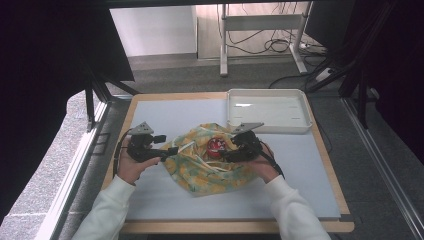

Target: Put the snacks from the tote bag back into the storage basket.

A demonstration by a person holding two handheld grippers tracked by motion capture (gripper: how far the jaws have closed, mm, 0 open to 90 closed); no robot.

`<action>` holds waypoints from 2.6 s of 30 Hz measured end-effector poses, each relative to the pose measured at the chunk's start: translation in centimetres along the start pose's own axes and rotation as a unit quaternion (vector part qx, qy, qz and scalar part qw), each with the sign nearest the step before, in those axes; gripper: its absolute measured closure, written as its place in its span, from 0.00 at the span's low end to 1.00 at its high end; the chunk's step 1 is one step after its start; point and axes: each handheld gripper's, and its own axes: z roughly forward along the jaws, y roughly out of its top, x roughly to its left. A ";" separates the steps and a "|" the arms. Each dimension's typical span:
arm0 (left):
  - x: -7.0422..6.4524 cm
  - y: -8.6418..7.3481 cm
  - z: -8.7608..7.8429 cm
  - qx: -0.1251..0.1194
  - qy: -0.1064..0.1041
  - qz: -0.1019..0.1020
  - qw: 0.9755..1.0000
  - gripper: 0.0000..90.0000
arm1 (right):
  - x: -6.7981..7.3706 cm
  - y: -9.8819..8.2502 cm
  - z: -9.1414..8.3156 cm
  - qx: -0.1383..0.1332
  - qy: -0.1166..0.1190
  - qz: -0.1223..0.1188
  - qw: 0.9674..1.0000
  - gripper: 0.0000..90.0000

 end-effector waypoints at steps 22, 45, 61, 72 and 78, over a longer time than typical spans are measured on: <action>0.1 -0.2 0.5 0.006 0.002 -0.002 1.000 0.28 | 1.7 0.6 5.4 0.072 -0.051 -0.007 0.996 0.23; 0.5 -0.4 0.5 0.008 0.005 -0.005 1.000 0.28 | 1.8 1.3 2.3 0.019 -0.028 -0.015 0.999 0.28; 0.7 -0.6 0.8 0.014 0.006 -0.008 1.000 0.28 | 0.8 2.3 -0.3 -0.025 0.002 -0.012 1.000 0.28; 0.7 -0.6 0.9 0.015 0.006 -0.008 1.000 0.28 | 0.2 2.6 -1.2 -0.047 0.004 -0.008 0.999 0.28; 0.7 -0.7 1.0 0.019 0.005 -0.007 1.000 0.27 | -0.3 2.6 -1.6 -0.054 0.008 -0.005 0.998 0.28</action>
